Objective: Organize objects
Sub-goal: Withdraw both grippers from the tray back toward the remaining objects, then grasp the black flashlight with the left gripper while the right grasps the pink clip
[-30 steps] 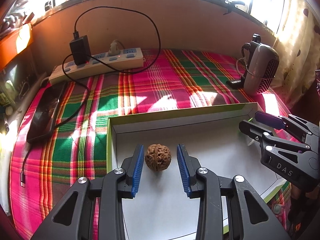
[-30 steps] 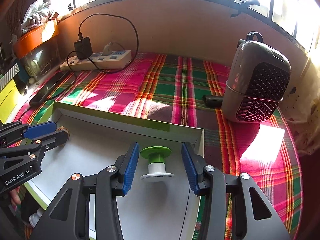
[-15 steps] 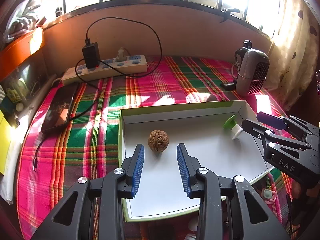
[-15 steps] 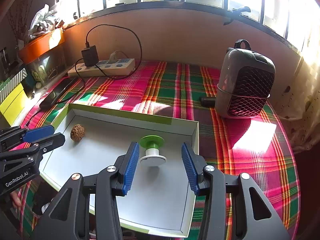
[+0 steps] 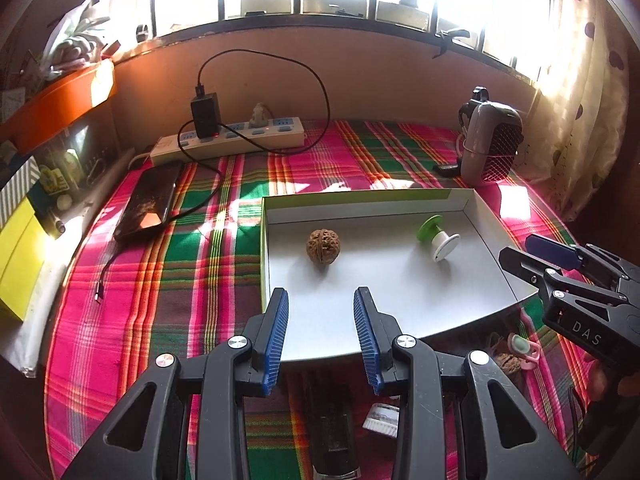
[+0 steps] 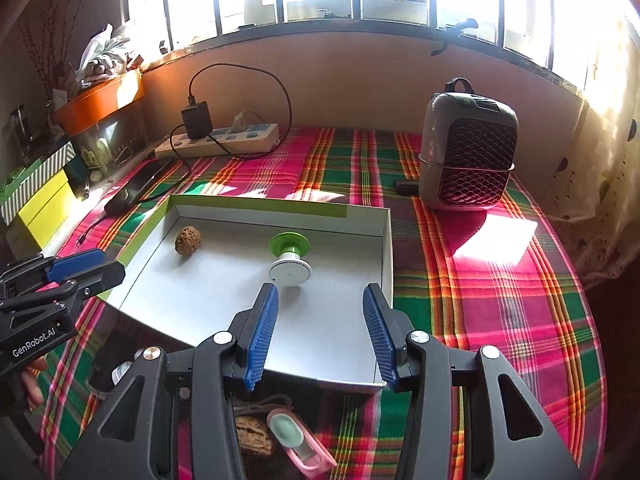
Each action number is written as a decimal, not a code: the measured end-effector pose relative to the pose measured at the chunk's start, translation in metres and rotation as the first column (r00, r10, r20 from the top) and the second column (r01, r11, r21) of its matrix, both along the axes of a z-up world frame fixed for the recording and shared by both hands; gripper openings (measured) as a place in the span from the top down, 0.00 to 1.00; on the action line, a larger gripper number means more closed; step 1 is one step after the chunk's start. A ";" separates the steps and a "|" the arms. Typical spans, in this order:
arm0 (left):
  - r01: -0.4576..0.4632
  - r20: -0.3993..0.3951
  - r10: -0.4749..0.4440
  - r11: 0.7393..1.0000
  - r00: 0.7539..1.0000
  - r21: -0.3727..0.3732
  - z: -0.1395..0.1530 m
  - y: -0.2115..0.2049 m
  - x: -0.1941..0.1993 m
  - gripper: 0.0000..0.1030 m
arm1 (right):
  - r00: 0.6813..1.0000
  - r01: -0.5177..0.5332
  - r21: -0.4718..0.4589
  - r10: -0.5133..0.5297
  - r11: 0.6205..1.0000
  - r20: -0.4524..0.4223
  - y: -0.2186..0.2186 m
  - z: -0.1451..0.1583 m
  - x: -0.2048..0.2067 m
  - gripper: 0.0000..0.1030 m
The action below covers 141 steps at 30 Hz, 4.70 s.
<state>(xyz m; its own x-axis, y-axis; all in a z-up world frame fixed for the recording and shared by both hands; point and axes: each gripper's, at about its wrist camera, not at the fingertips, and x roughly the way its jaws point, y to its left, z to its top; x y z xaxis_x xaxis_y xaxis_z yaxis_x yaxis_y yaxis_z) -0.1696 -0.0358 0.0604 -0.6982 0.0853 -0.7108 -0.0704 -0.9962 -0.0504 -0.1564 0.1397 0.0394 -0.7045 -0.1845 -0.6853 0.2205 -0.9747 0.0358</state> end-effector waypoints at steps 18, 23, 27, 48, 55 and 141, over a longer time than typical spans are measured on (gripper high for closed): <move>-0.063 0.036 0.059 0.994 0.998 0.093 -0.021 -0.041 0.045 0.69 | 1.000 0.011 0.010 -0.011 1.000 0.001 0.015 -0.009 0.046 0.56; -0.059 0.047 0.052 0.987 0.998 0.148 -0.025 -0.051 0.054 0.69 | 1.000 0.015 0.004 -0.015 1.000 0.003 0.019 -0.011 0.057 0.56; -0.031 0.066 0.019 0.985 0.998 0.172 -0.030 -0.047 0.060 0.69 | 1.000 0.028 -0.003 -0.028 1.000 0.013 0.025 -0.016 0.067 0.56; 0.064 0.121 -0.087 0.982 0.989 0.179 -0.045 -0.018 0.067 0.65 | 0.998 -0.007 0.011 0.007 1.000 0.070 0.027 -0.035 0.075 0.56; 0.057 0.134 -0.080 0.985 0.988 0.164 -0.048 -0.016 0.062 0.65 | 0.995 -0.031 0.023 0.028 0.999 0.098 0.023 -0.041 0.069 0.56; 0.027 0.088 -0.024 0.999 0.996 -0.033 -0.052 -0.006 0.042 0.76 | 0.991 -0.053 0.065 0.045 0.997 0.124 0.025 -0.047 0.046 0.82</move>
<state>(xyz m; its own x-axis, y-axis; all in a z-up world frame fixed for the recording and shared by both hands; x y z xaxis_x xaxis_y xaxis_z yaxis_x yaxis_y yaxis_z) -0.1278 -0.0416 0.0088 -0.6308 0.0768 -0.7722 -0.0927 -0.9954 -0.0233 -0.1101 0.1643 -0.0072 -0.6061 -0.1669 -0.7777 0.2658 -0.9640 -0.0002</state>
